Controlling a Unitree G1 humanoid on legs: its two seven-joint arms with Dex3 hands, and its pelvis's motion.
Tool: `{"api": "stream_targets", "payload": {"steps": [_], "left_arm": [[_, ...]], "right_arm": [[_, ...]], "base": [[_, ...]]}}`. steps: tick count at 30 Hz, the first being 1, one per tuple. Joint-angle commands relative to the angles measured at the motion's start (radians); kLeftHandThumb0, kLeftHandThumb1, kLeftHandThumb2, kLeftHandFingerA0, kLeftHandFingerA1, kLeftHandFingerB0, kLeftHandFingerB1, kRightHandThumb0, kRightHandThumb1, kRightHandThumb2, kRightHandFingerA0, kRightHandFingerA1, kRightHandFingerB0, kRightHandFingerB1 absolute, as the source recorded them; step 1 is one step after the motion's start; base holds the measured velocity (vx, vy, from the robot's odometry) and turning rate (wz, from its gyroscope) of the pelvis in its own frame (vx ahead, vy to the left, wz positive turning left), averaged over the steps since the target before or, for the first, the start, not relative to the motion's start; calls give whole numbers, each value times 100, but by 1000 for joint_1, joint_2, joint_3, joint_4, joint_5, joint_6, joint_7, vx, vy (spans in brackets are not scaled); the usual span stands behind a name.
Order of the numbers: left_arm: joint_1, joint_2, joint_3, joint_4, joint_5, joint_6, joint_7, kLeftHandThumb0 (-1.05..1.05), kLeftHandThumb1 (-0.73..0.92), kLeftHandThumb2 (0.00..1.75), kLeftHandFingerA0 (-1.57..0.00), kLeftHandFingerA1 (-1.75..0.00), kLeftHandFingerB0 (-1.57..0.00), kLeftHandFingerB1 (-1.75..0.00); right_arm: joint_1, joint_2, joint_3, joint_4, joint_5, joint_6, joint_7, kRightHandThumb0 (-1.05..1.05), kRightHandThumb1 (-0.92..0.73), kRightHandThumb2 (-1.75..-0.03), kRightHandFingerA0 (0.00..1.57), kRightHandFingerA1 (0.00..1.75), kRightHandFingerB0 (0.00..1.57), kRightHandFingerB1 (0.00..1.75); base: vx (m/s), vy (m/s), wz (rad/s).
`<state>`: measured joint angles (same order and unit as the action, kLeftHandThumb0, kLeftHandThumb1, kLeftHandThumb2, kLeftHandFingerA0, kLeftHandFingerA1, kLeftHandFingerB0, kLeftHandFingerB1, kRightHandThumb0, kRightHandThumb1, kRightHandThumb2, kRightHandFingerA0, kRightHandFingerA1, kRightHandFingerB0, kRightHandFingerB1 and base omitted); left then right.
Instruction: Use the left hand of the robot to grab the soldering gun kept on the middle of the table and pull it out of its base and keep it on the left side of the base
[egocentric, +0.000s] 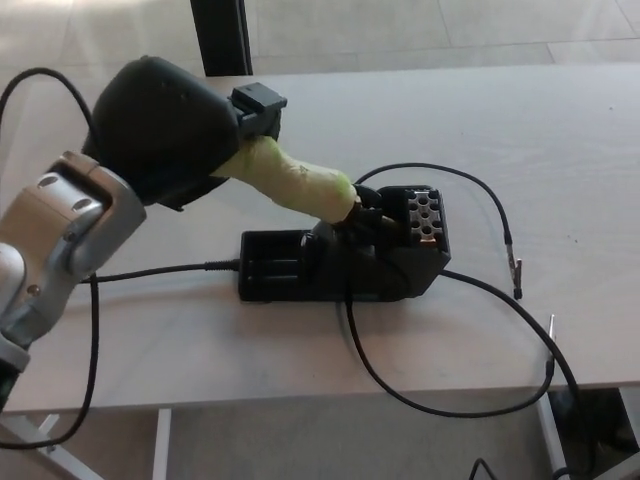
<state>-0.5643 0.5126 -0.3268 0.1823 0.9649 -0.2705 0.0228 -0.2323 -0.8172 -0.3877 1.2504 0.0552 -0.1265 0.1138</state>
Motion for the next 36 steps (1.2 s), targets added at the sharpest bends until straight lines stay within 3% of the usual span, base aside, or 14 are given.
{"api": "stream_targets", "payload": {"steps": [1, 7, 9, 13, 14, 15, 16, 18, 21, 25, 26, 28, 30, 36], "left_arm": [[-27, 111, 36, -8, -7, -37, 3, -22, 45, 102, -101, -175, -81, -125], [-71, 197, 38, -15, -43, -79, -65, -27, 50, 107, -104, -171, -90, -99], [-72, 210, 56, -23, -79, -85, -69, -26, 47, 100, -103, -174, -89, -117], [-77, 228, 64, -33, -88, -78, -97, -27, 52, 97, -102, -173, -87, -106], [-74, 235, 67, -41, -90, -74, -108, -27, 56, 90, -100, -170, -88, -86], [-73, 236, 68, -42, -89, -74, -108, -27, 56, 90, -100, -170, -88, -86], [-72, 236, 68, -42, -89, -73, -110, -28, 59, 86, -100, -167, -88, -77], [-56, 233, 75, -46, -95, -67, -106, -27, 57, 93, -101, -171, -86, -113], [-33, 222, 77, -51, -92, -61, -91, -26, 50, 108, -99, -175, -84, -131], [14, 190, 98, -50, -110, -57, -44, -23, 42, 117, -101, -168, -94, -102], [43, 166, 108, -73, -120, -12, -65, -24, 49, 107, -103, -165, -93, -65], [73, 139, 117, -96, -113, 31, -82, -24, 51, 101, -104, -164, -86, -62], [121, 110, 120, -95, -95, 40, -40, -21, 56, 99, -95, -175, -80, -136], [272, 15, 147, -124, -141, 137, -92, -19, 57, 99, -88, -174, -78, -144]], "right_arm": [[4, -9, -11, 5, 12, -16, -47, -105, -92, -81, 106, 71, 79, 53], [18, -8, -20, 4, 18, -37, -55, -105, -92, -82, 107, 69, 79, 55], [20, -10, -22, 3, 19, -36, -54, -105, -92, -82, 107, 69, 79, 56], [26, -13, -17, 4, 14, -41, -54, -105, -92, -84, 106, 68, 78, 55], [24, -12, -18, 6, 15, -36, -59, -104, -68, -134, 102, 65, 66, 52], [26, -10, -21, 8, 18, -38, -61, -104, -68, -134, 102, 65, 66, 52], [27, -11, -21, 8, 18, -39, -61, -105, -92, -84, 107, 68, 80, 54], [28, -10, -20, 8, 18, -41, -61, -105, -92, -85, 106, 68, 78, 56], [25, -9, -15, 11, 13, -40, -65, -105, -92, -84, 107, 68, 79, 54], [18, -6, -12, 7, 15, -35, -62, -105, -92, -84, 106, 68, 77, 54], [15, -5, -12, 6, 16, -35, -61, -105, -92, -83, 107, 69, 78, 56], [10, -5, -10, 7, 14, -27, -69, -105, -92, -84, 107, 69, 80, 56], [6, -3, -4, 5, 10, -20, -69, -105, -92, -85, 105, 68, 78, 55], [-5, 8, -8, 4, 20, -18, -64, -105, -92, -85, 108, 72, 81, 56]], "base": [[0, 0, 0], [0, 0, 7], [0, 0, 0], [0, 0, 0], [0, 0, 0], [0, 0, 0], [0, 0, 0], [0, 0, 0], [0, 0, 0], [0, 0, 0], [0, 0, 0], [0, 0, 0], [0, 0, 0], [0, 0, 0]]}}
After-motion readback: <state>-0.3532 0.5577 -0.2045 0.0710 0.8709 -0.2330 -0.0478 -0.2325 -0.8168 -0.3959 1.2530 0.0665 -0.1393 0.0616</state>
